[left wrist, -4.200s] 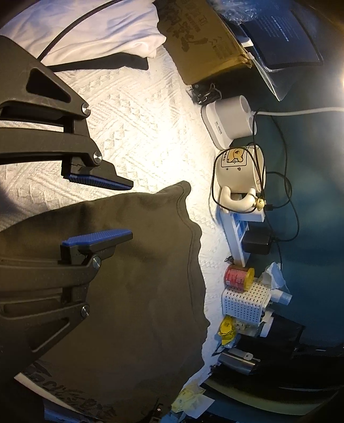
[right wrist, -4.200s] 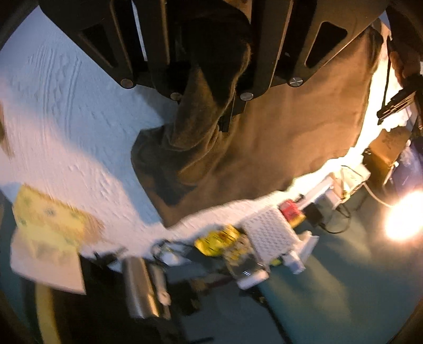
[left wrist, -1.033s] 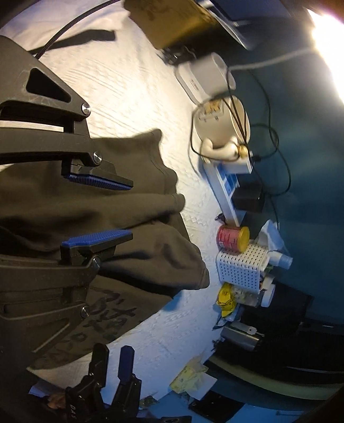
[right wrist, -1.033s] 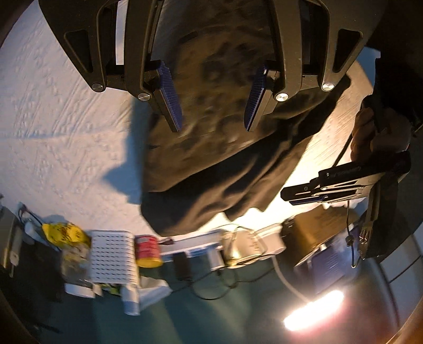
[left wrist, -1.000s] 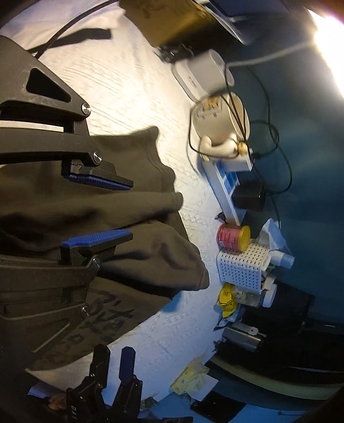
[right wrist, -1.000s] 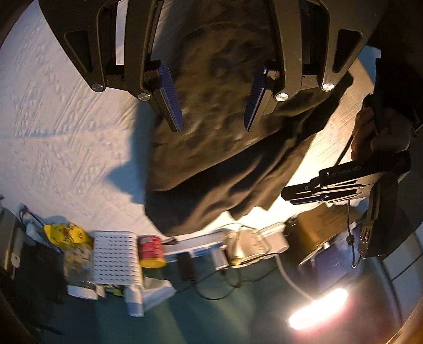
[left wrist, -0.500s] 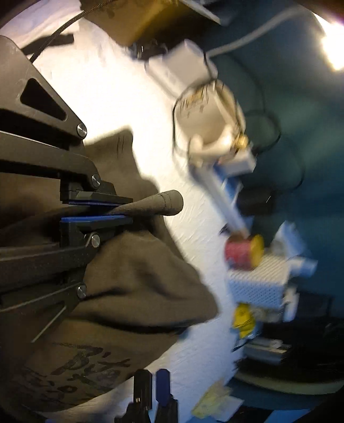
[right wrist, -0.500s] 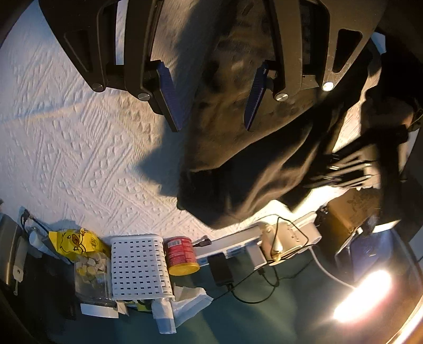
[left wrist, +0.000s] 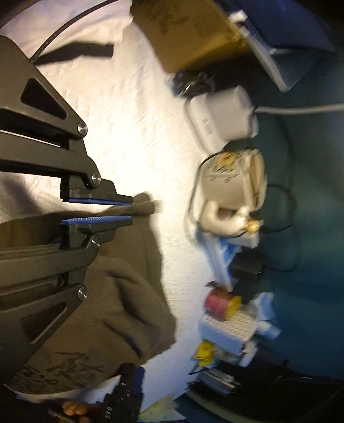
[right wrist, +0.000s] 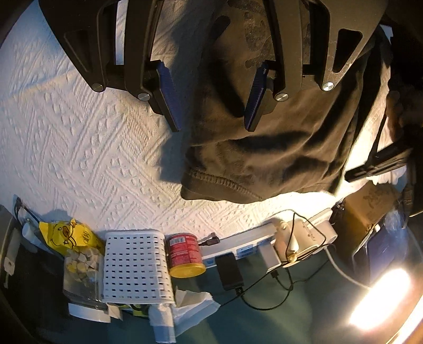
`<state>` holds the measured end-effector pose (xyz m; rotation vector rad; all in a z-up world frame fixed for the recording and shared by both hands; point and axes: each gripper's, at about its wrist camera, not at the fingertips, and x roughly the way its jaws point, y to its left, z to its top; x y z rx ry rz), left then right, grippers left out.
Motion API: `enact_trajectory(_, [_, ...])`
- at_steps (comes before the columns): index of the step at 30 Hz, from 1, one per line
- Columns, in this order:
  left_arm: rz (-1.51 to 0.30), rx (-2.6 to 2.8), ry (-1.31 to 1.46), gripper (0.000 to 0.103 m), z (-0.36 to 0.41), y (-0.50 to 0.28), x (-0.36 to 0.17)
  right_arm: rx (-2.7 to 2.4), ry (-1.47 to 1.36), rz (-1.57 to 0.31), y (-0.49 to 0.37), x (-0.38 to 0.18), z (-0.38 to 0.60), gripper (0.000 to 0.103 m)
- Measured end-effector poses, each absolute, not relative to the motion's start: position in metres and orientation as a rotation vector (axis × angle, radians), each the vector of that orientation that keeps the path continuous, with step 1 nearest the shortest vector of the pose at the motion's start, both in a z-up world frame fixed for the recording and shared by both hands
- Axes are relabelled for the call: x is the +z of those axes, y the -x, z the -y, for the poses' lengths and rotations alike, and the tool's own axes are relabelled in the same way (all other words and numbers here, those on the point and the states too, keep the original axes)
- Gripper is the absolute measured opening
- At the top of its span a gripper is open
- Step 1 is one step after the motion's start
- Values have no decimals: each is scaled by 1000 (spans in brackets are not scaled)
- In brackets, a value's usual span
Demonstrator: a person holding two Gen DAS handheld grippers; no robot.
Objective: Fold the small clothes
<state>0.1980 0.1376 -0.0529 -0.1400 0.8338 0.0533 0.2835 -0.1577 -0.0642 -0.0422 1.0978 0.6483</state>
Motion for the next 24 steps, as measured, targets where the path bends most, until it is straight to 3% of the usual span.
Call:
enact_trajectory(4, [-794,15,185,8,-138,-194,-37,619,11,-1089,-292,-64,165,52])
enact_trajectory(5, [-795,-19,198,12,-135,-195,-37,609,5,-1087,-294,-64,167,52])
enact_trajectory(6, [-801,-47,206,17,-131,-196,-39,599,0,-1085,-297,-64,169,52])
enact_trajectory(8, [-816,-84,208,43,-122,-201,-45,592,-14,-1073,-301,-64,171,52])
enact_trajectory(15, [-886,-168,115,44,-92,-214,-70,617,-76,-1040,-319,-70,170,52])
enact_trajectory(16, [-903,-169,98,43,-89,-216,-75,626,-81,-1042,-322,-73,168,48])
enact_trajectory(17, [-908,-168,87,35,-88,-216,-78,632,-83,-1050,-325,-76,166,38])
enact_trajectory(19, [-908,-177,70,11,-85,-216,-81,654,-98,-1088,-332,-86,161,28])
enact_trajectory(24, [-869,-168,41,7,-85,-211,-70,695,-124,-1103,-340,-93,152,16])
